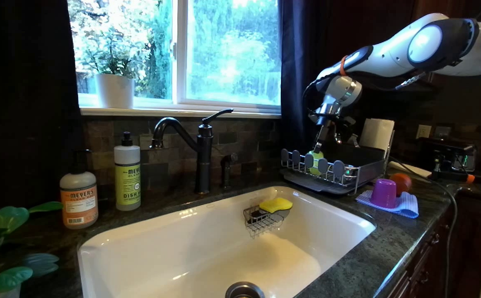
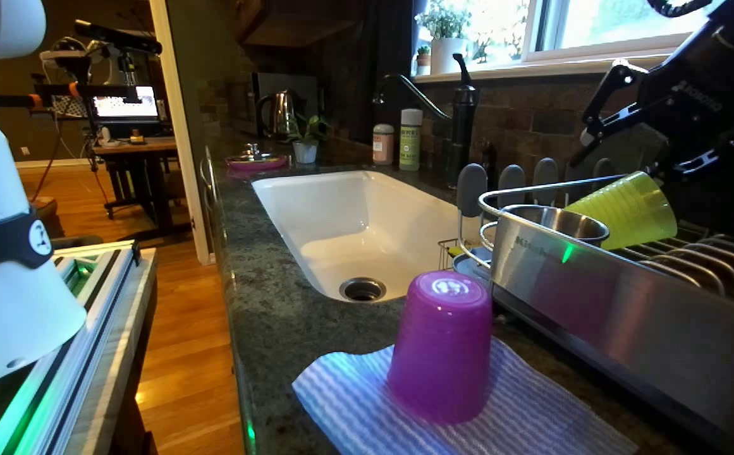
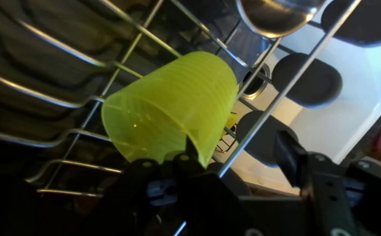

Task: Move the yellow cup on the drying rack and place it next to the purple cup

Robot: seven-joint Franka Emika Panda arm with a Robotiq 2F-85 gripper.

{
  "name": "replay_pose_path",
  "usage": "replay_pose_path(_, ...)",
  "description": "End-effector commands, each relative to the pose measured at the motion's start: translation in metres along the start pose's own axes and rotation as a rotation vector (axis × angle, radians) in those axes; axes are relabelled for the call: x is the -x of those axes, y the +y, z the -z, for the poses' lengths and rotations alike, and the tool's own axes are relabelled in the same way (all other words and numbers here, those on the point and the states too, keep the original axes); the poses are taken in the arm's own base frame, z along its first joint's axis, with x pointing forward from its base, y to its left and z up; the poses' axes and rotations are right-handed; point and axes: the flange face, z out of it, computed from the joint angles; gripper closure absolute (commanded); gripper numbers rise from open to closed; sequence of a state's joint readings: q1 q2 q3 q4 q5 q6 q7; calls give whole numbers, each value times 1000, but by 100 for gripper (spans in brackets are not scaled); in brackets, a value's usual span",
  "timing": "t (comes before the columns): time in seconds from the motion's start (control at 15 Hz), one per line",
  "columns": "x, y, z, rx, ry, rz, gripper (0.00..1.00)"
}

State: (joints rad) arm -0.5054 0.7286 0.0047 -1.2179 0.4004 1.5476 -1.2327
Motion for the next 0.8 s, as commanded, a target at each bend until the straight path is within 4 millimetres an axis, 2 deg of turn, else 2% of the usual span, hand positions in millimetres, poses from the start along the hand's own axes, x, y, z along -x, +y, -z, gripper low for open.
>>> replay_pose_path(0.0, 2, -3, 13, -37, 22, -42, 69)
replay_pose_path(0.2, 3, -3, 12, -29, 20, -66, 94)
replay_pose_path(0.27, 3, -2, 10, -24, 14, -73, 99)
replay_pose_path(0.53, 4, -2, 5, -8, -11, -93, 99)
replay_pose_path(0.67, 3, -9, 21, 12, -1, -77, 99)
replay_pose_path(0.73, 3, -19, 41, 43, 24, -41, 99)
